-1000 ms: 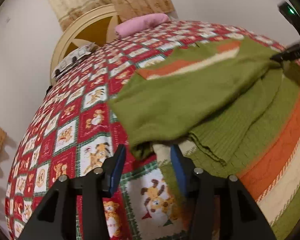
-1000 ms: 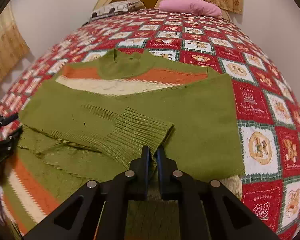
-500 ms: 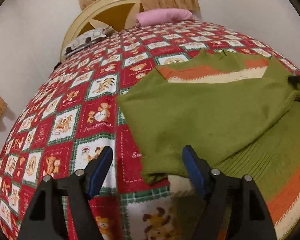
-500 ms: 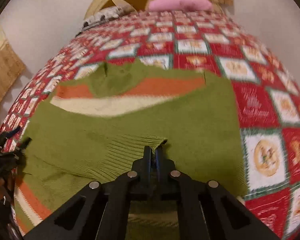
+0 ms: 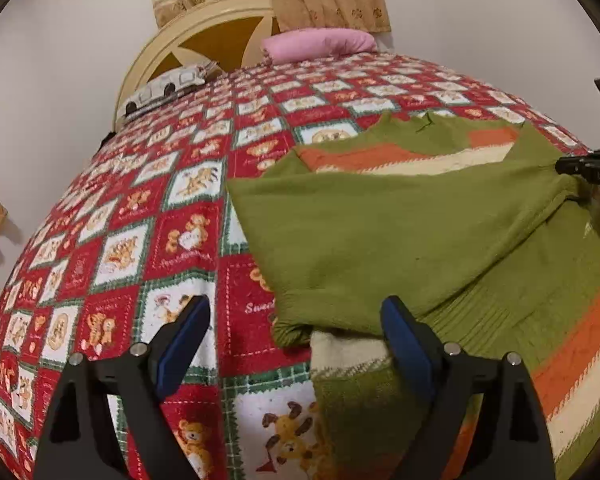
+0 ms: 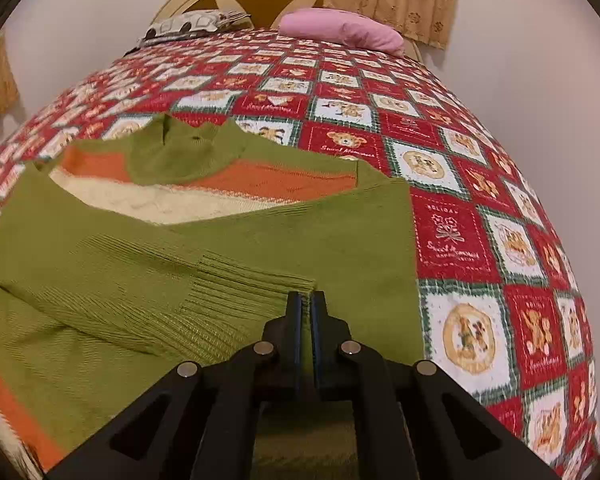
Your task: Fold small clothes
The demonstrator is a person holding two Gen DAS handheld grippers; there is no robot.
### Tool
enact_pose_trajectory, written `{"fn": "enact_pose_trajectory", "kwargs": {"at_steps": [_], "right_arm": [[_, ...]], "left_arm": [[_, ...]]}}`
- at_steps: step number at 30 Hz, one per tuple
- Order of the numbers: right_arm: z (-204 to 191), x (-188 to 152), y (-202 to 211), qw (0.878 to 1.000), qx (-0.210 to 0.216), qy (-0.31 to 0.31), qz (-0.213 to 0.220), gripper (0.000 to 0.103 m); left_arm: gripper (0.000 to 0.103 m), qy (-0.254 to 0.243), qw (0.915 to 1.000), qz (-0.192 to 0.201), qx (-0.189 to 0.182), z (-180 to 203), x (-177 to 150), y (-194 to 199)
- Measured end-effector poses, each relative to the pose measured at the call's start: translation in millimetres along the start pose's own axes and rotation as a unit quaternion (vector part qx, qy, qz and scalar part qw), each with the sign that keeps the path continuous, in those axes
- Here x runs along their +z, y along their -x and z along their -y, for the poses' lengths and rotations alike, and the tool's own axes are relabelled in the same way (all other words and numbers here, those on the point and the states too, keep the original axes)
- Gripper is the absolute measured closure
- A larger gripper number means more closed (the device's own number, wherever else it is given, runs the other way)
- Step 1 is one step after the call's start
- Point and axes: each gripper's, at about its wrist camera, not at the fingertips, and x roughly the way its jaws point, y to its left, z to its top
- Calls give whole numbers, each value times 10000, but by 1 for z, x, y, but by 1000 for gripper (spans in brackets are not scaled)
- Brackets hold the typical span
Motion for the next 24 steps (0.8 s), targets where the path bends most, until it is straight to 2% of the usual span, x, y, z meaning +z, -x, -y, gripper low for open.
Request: {"fn": "enact_pose_trajectory", "kwargs": {"at_steps": [1,3,5,6,7,9,10,12,18,24], "right_arm": [[-1,0,8,9999,7,-10,103,95],[-9,4,22,9994,66,75,330,69],[-20,5,37,9976,423,118,537,68],[-27,6,40,9960,655,171,578,68],[-34,7,39,9944,885,249,525,68],[-44,6,25,9936,1084,230,214,68],[-44,3,15,9935,1128,161,2,68],[-40,-6,1,9949,964,143,-265,69],[-25,-28,8,9942,1066,88,-110,68],[-45,-38,18,9976,431,527,97,69]], "left_arm": [[13,44,9999,112,-1,-2,1,5],[11,250,9990,366,-33,-9,6,15],[3,447,9980,450,40,-14,9,16],[2,455,9982,356,187,-14,12,11],[2,381,9984,247,348,-12,13,4],[2,216,9982,46,560,-7,11,-9],[2,185,9982,-121,553,-6,8,-15],[2,215,9980,-367,469,-5,1,-22],[2,357,9979,-314,449,-8,-5,-21],[1,237,9974,-254,630,-1,-6,-19]]}}
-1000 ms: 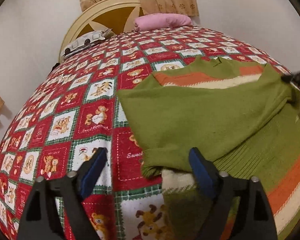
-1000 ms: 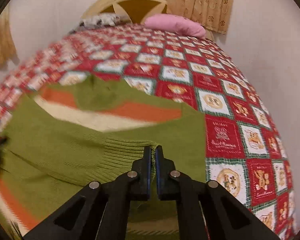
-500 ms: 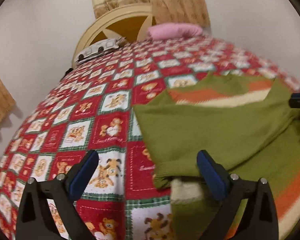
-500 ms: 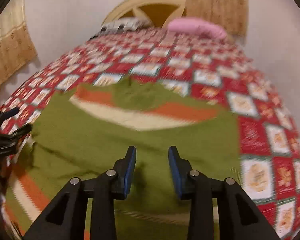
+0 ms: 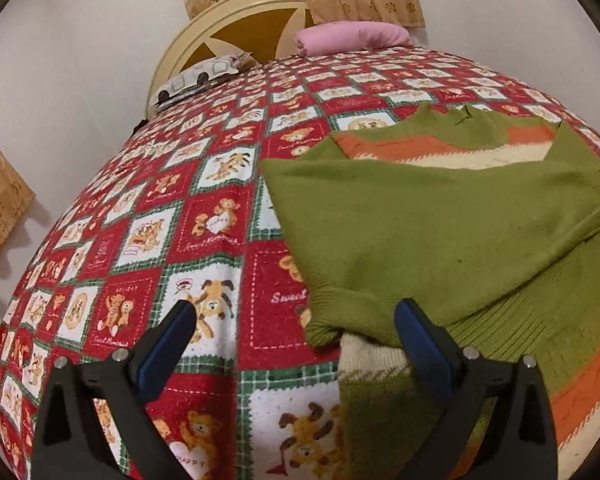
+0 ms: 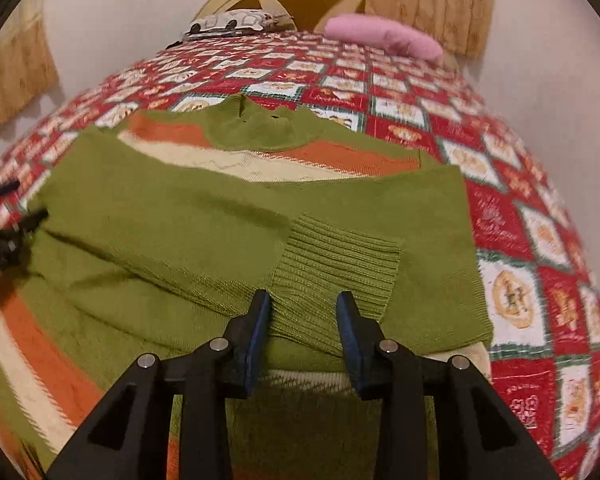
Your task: Fold small clothes
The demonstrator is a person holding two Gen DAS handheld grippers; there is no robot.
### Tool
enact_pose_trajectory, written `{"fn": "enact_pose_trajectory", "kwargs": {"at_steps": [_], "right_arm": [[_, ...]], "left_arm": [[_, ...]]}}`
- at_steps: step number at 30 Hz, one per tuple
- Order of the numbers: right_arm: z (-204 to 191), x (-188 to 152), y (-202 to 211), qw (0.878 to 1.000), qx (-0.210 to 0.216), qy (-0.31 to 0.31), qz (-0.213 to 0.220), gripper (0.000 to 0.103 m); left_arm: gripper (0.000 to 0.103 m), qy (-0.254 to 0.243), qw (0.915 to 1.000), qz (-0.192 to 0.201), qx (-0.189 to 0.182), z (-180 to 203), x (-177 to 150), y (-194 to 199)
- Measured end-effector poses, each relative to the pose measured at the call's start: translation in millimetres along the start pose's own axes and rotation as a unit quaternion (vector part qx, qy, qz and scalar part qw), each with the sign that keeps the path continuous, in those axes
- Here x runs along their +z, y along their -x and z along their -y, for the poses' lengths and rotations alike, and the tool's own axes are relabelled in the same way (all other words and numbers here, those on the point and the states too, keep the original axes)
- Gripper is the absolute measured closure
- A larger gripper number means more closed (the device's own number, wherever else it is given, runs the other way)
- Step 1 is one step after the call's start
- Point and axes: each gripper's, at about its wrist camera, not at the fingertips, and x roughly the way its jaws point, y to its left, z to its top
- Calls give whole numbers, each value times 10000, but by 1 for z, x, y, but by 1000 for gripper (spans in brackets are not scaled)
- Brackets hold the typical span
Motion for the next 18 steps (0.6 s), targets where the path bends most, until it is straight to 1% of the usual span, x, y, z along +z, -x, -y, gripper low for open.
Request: {"fn": "enact_pose_trajectory", "kwargs": {"at_steps": [4,9,15,18], "right_arm": [[10,-2,2,9997,105,-223,-29,69],[10,-1,-3,9997,101,-236,-10,66],[20,0,-7,9983,356,-467,-26,63],[19,2,-8,9987,328,-382,-74,61]], "left_arm": [[0,94,9999,-50,-71,-5,1,-3],[0,145,9997,-97,-147,-5,0,-4],[0,99,9999,-79,-84,-4,0,-3],[0,57,10000,-63,20,-1,0,0]]}}
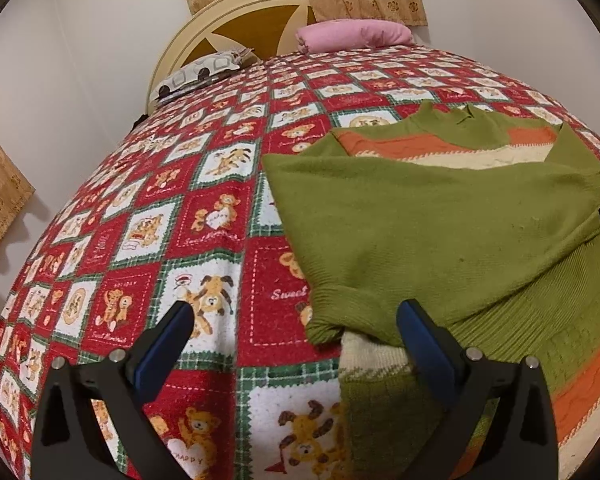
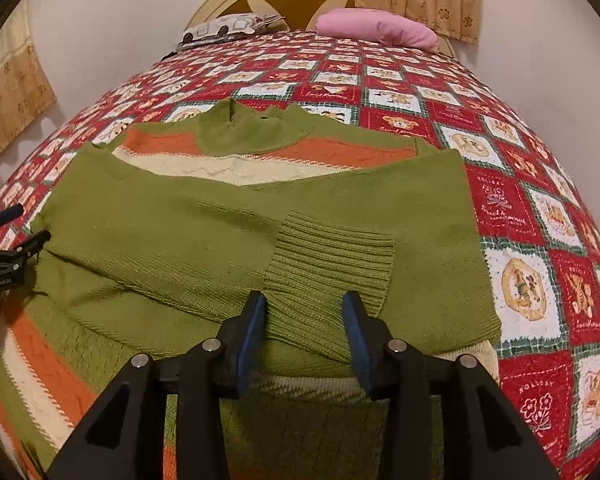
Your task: Fold small clothes
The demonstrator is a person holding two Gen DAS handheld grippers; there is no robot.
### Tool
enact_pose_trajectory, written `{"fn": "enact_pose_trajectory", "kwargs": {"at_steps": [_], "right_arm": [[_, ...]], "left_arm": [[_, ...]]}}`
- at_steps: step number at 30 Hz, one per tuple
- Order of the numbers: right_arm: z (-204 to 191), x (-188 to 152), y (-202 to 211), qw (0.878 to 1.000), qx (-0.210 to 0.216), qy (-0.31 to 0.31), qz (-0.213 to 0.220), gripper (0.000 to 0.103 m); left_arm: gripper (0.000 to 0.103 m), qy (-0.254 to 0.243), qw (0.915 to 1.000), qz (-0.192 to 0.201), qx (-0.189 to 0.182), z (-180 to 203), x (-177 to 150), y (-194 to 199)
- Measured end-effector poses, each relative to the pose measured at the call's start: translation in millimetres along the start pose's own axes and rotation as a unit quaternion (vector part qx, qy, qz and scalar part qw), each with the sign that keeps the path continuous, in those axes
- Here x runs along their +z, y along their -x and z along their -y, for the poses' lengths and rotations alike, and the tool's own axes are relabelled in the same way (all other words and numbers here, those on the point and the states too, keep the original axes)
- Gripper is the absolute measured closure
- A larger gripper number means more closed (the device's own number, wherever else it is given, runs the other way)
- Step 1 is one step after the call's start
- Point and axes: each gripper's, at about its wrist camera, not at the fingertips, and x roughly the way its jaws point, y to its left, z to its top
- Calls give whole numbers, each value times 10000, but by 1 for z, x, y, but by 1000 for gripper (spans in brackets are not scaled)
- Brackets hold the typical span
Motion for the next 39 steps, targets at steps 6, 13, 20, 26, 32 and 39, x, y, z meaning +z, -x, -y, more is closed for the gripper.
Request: {"fn": "enact_pose_trajectory", "kwargs": {"at_steps": [6,13,20,26,32,39], "right_arm": [[0,-2,0,10000,-74,18,64,57],[4,-8,23,9999,1,-159,47,52],[15,-39,49,9993,188,-321,-10,52],[11,-77,80,9992,358,-189,29,51],[9,-109,103,9988,437,-216,46,50],[3,-138,124,9987,463,-208,7,43]], "left_arm": [[0,106,9999,-32,20,0,-2,4],[0,33,9999,64,-87,11,-18,33],[0,-124,9997,46,-198,19,-36,56],[0,-97,9989,130,-442,20,-61,89],[0,9,9982,93,-589,18,-86,113],[0,85,9976,63,-682,19,-116,138]]}}
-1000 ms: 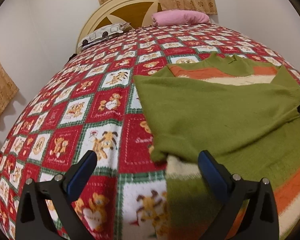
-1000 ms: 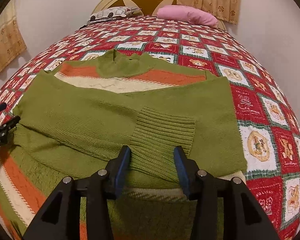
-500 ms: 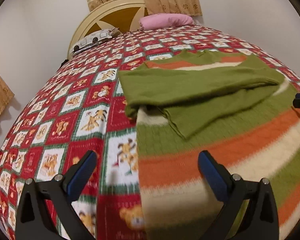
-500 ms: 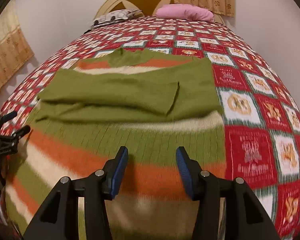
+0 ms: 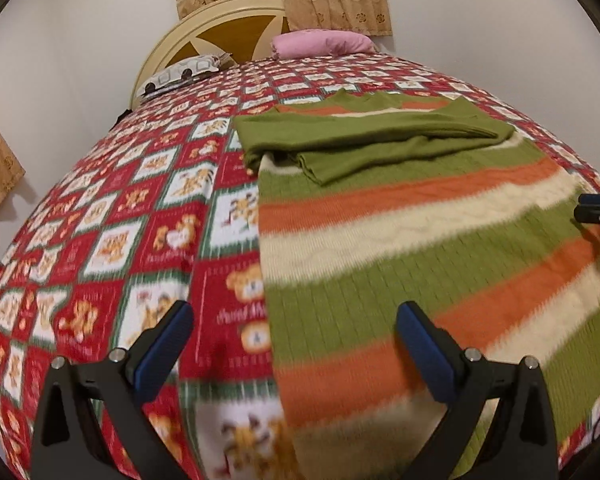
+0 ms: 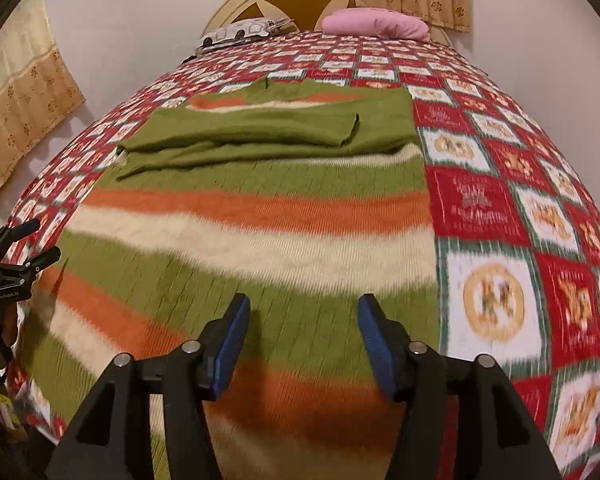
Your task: Fold small clothes
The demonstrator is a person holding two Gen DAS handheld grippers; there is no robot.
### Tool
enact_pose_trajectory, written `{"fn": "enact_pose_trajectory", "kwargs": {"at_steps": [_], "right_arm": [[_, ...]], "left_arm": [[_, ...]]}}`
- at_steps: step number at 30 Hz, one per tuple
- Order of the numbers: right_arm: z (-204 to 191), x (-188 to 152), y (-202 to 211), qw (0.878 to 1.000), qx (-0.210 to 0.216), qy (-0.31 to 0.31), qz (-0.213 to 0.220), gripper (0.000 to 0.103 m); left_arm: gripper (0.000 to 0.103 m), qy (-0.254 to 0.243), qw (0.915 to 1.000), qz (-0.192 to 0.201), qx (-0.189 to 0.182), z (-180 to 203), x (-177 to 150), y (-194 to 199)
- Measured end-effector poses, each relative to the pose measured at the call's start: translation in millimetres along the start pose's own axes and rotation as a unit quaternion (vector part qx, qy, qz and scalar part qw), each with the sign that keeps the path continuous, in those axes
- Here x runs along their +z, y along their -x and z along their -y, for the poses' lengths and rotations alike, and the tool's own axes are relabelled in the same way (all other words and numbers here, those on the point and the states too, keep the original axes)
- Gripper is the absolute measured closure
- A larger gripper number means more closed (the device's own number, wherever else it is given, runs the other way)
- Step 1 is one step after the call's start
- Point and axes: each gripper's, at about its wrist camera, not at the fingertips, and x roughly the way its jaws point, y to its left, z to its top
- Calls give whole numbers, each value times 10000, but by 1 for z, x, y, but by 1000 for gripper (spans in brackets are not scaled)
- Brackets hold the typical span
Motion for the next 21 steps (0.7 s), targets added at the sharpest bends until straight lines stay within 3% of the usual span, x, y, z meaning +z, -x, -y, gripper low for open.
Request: {"fn": "enact_pose_trajectory", "kwargs": {"at_steps": [10,13,18,21], "right_arm": [[-21,-49,26,9990,-250,374,55,36],[-26,-61,31,9986,-301,436,56,36],[-30,-78,40,9985,-324,424,86,35],[-32,-88,46,9985,-348,401,126,35]], "left_arm": [[4,185,9997,-129,-134,-1,-40,31],[9,260,9992,-163,-257,0,-50,43],[33,435,9958,-388,-704,4,-69,58],[35,623,9931,-548,-831,4,-82,64]]}}
